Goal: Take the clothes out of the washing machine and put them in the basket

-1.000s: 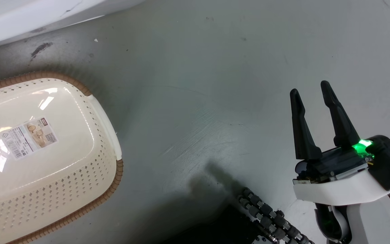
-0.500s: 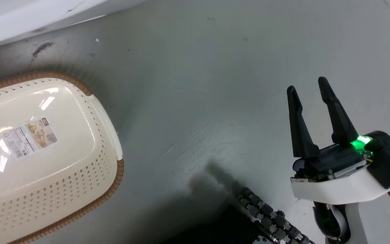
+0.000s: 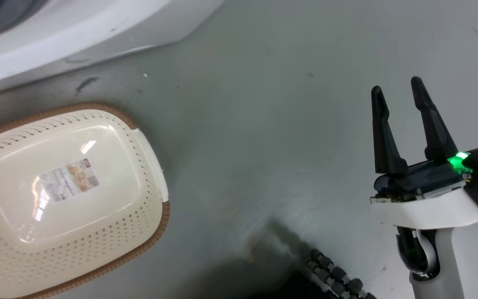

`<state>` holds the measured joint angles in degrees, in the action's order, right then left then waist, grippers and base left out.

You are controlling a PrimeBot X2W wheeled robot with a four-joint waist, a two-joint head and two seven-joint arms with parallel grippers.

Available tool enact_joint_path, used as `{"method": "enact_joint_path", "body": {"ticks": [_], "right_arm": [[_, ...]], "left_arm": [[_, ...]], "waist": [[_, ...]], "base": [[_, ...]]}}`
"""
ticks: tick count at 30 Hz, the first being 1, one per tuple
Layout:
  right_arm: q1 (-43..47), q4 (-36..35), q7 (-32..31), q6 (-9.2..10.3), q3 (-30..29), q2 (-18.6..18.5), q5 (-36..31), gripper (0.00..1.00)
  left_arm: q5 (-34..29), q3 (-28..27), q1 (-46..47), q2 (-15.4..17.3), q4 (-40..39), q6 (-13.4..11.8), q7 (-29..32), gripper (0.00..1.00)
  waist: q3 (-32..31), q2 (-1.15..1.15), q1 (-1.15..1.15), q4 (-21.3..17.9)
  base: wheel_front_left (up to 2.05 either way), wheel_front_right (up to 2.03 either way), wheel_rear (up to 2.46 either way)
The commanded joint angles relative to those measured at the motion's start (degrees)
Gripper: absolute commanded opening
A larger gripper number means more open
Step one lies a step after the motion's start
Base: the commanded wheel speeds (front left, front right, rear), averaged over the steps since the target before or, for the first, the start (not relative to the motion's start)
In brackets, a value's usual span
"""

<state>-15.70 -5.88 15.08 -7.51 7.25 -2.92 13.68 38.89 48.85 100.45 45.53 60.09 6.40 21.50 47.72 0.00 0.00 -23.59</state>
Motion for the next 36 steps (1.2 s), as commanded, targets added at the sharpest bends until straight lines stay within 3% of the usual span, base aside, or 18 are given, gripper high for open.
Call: {"method": "enact_joint_path", "body": {"ticks": [1,12,20,28,36], "right_arm": [[-0.8,0.2,0.1,0.04,-0.3,0.1,-0.5,1.00],[0.0,2.5,0.1,0.04,-4.0,0.1,-4.7,1.00],[2.1,4.4,0.1,0.04,-5.0,0.1,-6.9,1.00],[4.5,5.7,0.1,0.04,-6.2,0.1,-8.4,1.00],[6.6,6.8,0.1,0.04,-6.9,0.1,-8.9,1.00]], "left_arm": [[0.3,-0.2,-1.3,-0.5,0.2,0.1,-0.6,0.00],[5.5,-1.2,-16.3,-7.4,-0.3,0.8,-17.2,0.00],[7.1,-1.5,-27.7,-9.7,-4.9,0.4,-29.3,0.00],[7.6,-3.0,-37.6,-9.5,-15.8,-4.6,-35.9,0.00],[5.9,-8.1,-48.5,-7.2,-35.2,-13.2,-36.8,0.00]], "waist": [[-2.6,0.00,0.00,2.1],[-13.7,0.00,0.00,9.3],[-21.2,0.00,0.00,12.6],[-27.7,0.00,0.00,15.3],[-33.0,0.00,0.00,16.7]], "base": [[0.00,0.00,0.00],[0.00,0.00,0.00],[0.00,0.00,0.00],[0.00,0.00,0.00],[0.00,0.00,0.00]]}}
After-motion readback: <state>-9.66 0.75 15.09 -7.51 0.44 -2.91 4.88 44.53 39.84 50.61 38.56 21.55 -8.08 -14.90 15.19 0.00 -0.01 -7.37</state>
